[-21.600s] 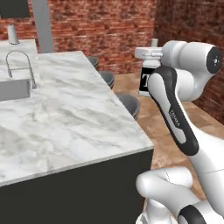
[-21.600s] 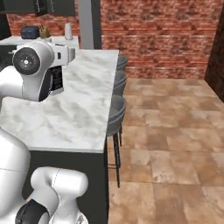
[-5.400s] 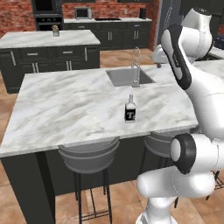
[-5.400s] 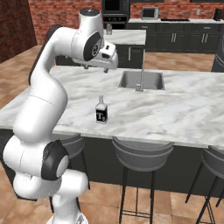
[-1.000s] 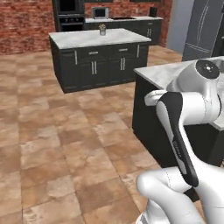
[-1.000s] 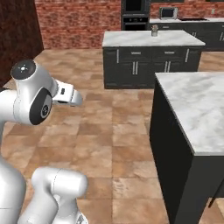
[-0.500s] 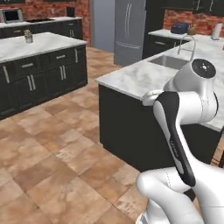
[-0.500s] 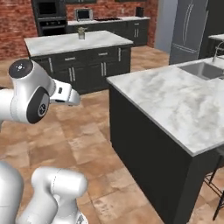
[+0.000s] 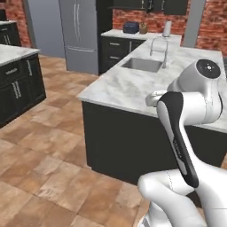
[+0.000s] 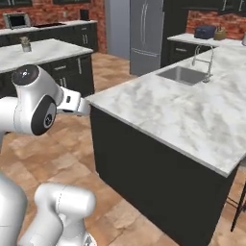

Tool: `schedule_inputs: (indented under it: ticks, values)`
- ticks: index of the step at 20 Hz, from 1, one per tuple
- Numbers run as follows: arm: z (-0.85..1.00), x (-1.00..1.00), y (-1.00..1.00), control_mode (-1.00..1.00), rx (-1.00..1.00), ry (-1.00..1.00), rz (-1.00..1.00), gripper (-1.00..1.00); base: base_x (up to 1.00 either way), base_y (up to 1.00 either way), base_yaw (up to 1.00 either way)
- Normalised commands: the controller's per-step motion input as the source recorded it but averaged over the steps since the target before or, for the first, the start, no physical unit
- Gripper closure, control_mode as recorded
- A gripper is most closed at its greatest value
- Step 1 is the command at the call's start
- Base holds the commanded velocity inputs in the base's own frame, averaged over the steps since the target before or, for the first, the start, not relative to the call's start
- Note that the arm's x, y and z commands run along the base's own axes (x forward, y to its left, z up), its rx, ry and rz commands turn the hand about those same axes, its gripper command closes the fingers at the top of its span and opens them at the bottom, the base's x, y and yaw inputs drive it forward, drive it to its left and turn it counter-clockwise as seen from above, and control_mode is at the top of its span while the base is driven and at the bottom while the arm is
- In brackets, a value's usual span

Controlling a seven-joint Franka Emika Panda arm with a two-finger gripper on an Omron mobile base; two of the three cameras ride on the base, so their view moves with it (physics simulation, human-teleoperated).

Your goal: Get the candle and the liquor from the cabinet and move them to the dining counter.

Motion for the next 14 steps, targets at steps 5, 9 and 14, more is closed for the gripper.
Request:
schedule_inputs:
  ticks: [5, 9, 14]
  values:
    - [0.0, 0.0, 0.0, 1.0, 0.0, 0.0, 0.0, -1.0, 0.64, 1.0, -0.37]
    - [0.0, 0.0, 0.0, 1.0, 0.0, 0.0, 0.0, -1.0, 0.42, 1.0, -0.33]
    - [0.0, 0.0, 0.0, 1.0, 0.0, 0.0, 0.0, -1.0, 0.33, 1.0, -0.32]
